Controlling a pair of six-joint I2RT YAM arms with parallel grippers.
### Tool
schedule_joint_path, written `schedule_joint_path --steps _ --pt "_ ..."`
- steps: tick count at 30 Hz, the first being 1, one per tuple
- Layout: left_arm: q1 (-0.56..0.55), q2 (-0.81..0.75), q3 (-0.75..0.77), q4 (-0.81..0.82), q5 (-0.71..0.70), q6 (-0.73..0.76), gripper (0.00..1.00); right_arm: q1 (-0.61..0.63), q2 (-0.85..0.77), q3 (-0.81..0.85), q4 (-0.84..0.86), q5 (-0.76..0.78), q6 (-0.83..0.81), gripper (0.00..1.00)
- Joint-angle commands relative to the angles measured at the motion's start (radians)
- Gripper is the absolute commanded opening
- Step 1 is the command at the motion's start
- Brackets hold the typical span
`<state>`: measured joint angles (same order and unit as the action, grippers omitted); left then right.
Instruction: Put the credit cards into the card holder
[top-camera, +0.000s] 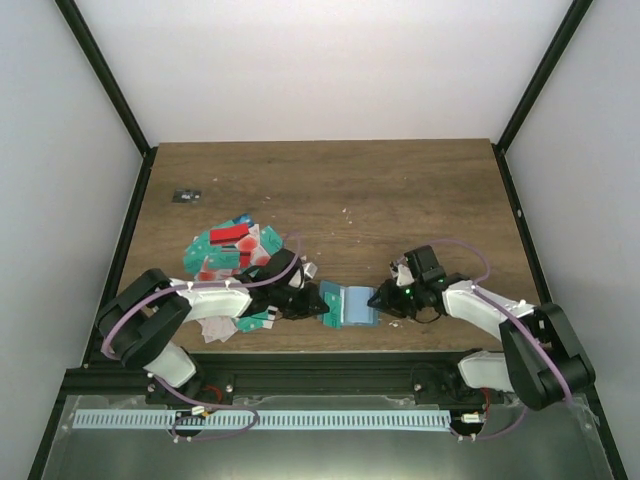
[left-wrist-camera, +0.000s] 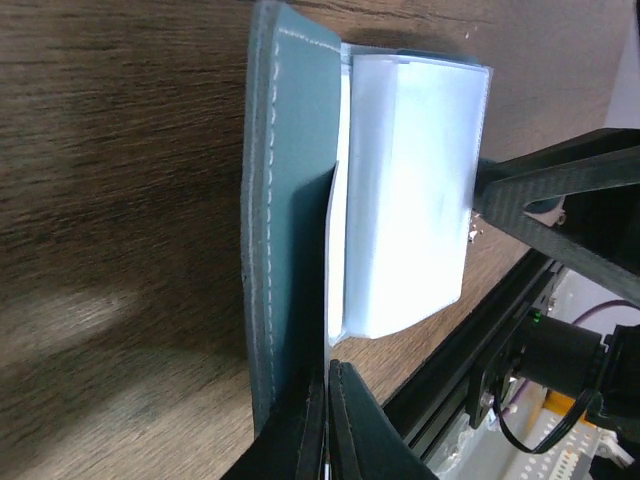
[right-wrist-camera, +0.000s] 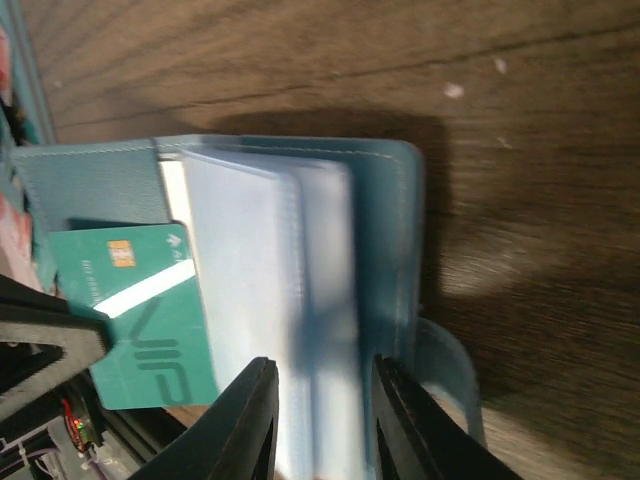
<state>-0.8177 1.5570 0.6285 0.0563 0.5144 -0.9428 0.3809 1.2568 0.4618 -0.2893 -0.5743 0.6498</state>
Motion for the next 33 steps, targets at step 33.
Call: schedule_joint_path --steps 33 --pt "0.098 0.107 0.07 0.052 0.159 0.173 0.04 -0.004 0.118 -0.001 0.015 0.087 -0.03 0.26"
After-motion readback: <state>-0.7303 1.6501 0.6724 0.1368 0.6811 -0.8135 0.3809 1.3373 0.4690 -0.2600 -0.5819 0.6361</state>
